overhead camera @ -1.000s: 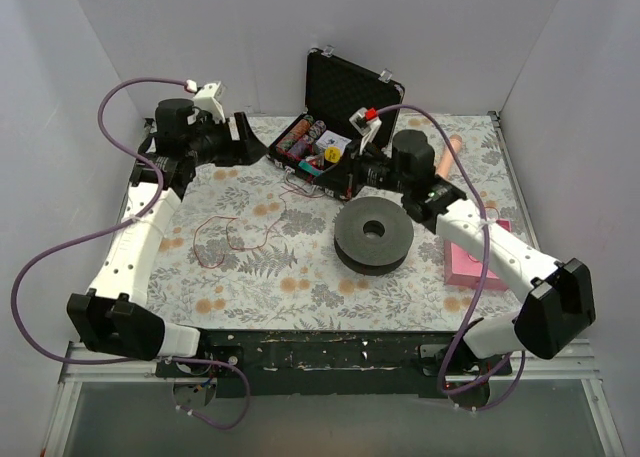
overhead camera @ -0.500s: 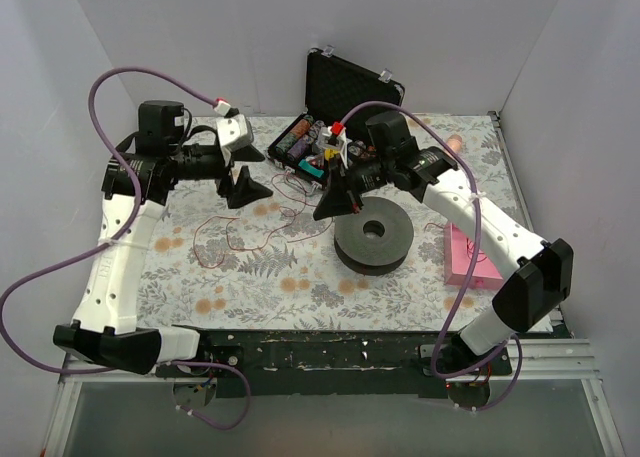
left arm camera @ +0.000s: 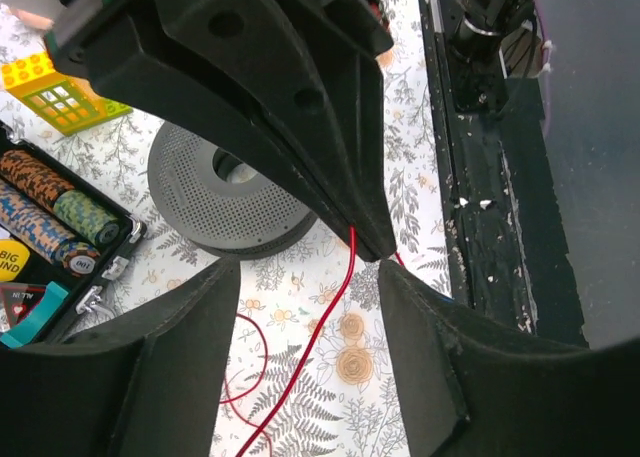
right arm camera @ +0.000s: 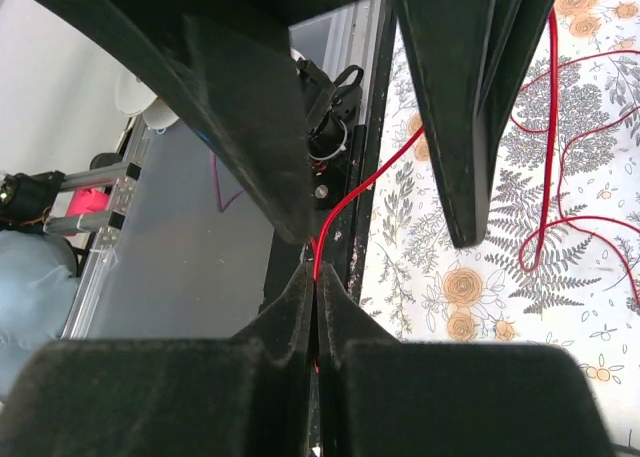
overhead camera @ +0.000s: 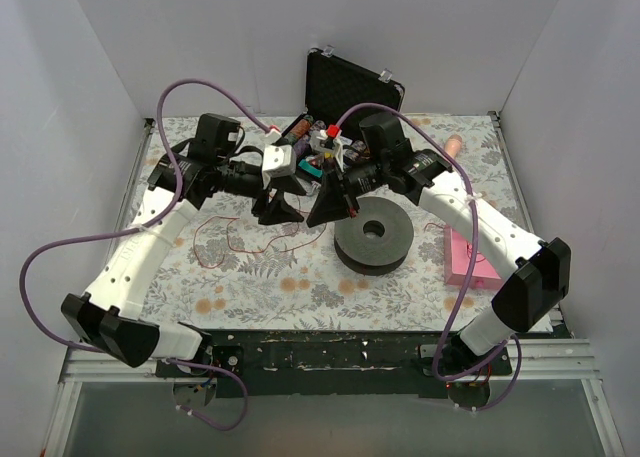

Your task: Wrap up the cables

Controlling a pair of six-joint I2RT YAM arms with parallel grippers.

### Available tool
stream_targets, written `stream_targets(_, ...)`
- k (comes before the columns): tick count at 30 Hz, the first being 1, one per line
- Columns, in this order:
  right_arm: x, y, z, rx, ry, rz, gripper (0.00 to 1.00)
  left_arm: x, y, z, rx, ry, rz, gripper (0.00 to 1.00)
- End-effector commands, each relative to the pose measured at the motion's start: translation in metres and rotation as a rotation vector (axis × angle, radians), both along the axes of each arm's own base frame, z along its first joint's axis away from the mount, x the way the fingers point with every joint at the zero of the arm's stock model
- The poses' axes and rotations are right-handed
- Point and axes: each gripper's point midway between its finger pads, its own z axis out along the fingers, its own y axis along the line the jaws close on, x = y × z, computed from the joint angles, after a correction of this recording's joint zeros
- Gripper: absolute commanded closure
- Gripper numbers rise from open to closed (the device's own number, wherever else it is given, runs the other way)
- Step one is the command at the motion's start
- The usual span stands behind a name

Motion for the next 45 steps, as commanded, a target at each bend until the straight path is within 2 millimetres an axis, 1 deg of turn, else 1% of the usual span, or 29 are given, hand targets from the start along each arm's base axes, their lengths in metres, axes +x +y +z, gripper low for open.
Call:
stream_targets(1,-0.004,0.000,0.026,0.067,-0.057,0.010,0.99,-0.006,-0.005,-0.004,0.000,0.018,-0.016,0.46)
stream_targets(2,-0.003,0.000,0.026,0.065,-0.059,0.005,0.99,-0.008,-0.005,-0.006,0.000,0.026,-0.023,0.48)
stream_targets(4,-0.003,0.000,0.028,0.071,-0.068,0.007,0.99,-0.010,-0.007,-0.008,0.007,0.036,-0.021,0.60)
stream_targets(5,-0.002,0.001,0.029,0.071,-0.073,0.006,0.99,-0.008,-0.007,-0.008,0.012,0.036,-0.006,0.71)
stream_targets(6,-0.001,0.000,0.029,0.069,-0.076,0.000,0.99,-0.005,-0.006,-0.009,0.019,0.037,0.013,0.84)
stream_targets(7,0.001,0.000,0.029,0.069,-0.084,-0.009,0.99,-0.002,-0.005,-0.010,0.026,0.043,0.035,0.94)
stream_targets(8,0.004,0.001,0.028,0.061,-0.091,-0.029,0.99,0.002,-0.005,-0.013,0.037,0.039,0.057,1.00)
stream_targets(10,0.013,-0.001,0.028,0.050,-0.107,-0.077,0.99,0.011,-0.003,-0.014,0.048,0.086,0.140,1.00)
stream_targets(11,0.020,-0.003,0.025,0.036,-0.110,-0.120,0.82,0.015,-0.003,-0.012,0.044,0.105,0.180,1.00)
stream_targets(12,0.028,-0.007,0.023,0.026,-0.104,-0.169,0.70,0.020,-0.002,-0.009,0.038,0.107,0.221,1.00)
stream_targets(13,0.035,-0.010,0.020,0.026,-0.095,-0.214,0.62,0.024,-0.002,-0.007,0.029,0.129,0.264,1.00)
stream_targets(15,0.042,-0.020,0.017,0.058,-0.068,-0.289,0.54,0.032,-0.001,-0.001,0.002,0.177,0.353,1.00)
stream_targets(16,0.047,-0.022,0.019,0.100,-0.062,-0.332,0.51,0.034,-0.003,0.003,-0.023,0.214,0.380,1.00)
stream_targets(17,0.047,-0.023,0.025,0.167,-0.089,-0.362,0.48,0.034,-0.004,0.006,-0.047,0.245,0.393,1.00)
stream_targets(20,0.040,-0.026,0.022,0.245,-0.071,-0.385,0.47,0.035,-0.007,0.017,-0.107,0.334,0.420,1.00)
stream_targets(22,0.040,-0.029,0.024,0.277,-0.068,-0.420,0.47,0.037,-0.007,0.022,-0.134,0.363,0.440,1.00)
stream_targets(24,0.039,-0.030,0.029,0.333,-0.064,-0.441,0.50,0.036,-0.008,0.023,-0.143,0.384,0.435,1.00)
stream_targets(26,0.042,-0.032,0.030,0.358,-0.054,-0.474,0.51,0.035,-0.009,0.025,-0.152,0.396,0.430,1.00)
stream_targets(28,0.044,-0.032,0.026,0.363,-0.043,-0.488,0.50,0.036,-0.009,0.026,-0.161,0.401,0.436,1.00)
stream_targets(29,0.043,-0.032,0.027,0.371,-0.033,-0.482,0.50,0.038,-0.009,0.025,-0.161,0.404,0.446,1.00)
stream_targets(33,0.035,-0.035,0.032,0.421,-0.049,-0.468,0.43,0.048,-0.003,0.022,-0.165,0.381,0.510,1.00)
stream_targets(36,0.033,-0.042,0.030,0.451,-0.068,-0.508,0.29,0.050,-0.002,0.023,-0.178,0.388,0.527,1.00)
stream_targets(37,0.029,-0.044,0.027,0.455,-0.065,-0.501,0.27,0.050,-0.002,0.023,-0.181,0.397,0.525,1.00)
stream_targets(38,0.027,-0.045,0.028,0.470,-0.065,-0.500,0.25,0.050,-0.003,0.024,-0.184,0.398,0.524,1.00)
stream_targets(40,0.030,-0.048,0.029,0.484,-0.049,-0.544,0.24,0.051,-0.004,0.025,-0.190,0.403,0.523,1.00)
stream_targets(42,0.035,-0.051,0.034,0.537,-0.013,-0.605,0.26,0.049,-0.005,0.026,-0.195,0.412,0.506,1.00)
stream_targets(45,0.043,-0.050,0.039,0.593,0.041,-0.653,0.33,0.046,-0.008,0.026,-0.199,0.435,0.487,1.00)
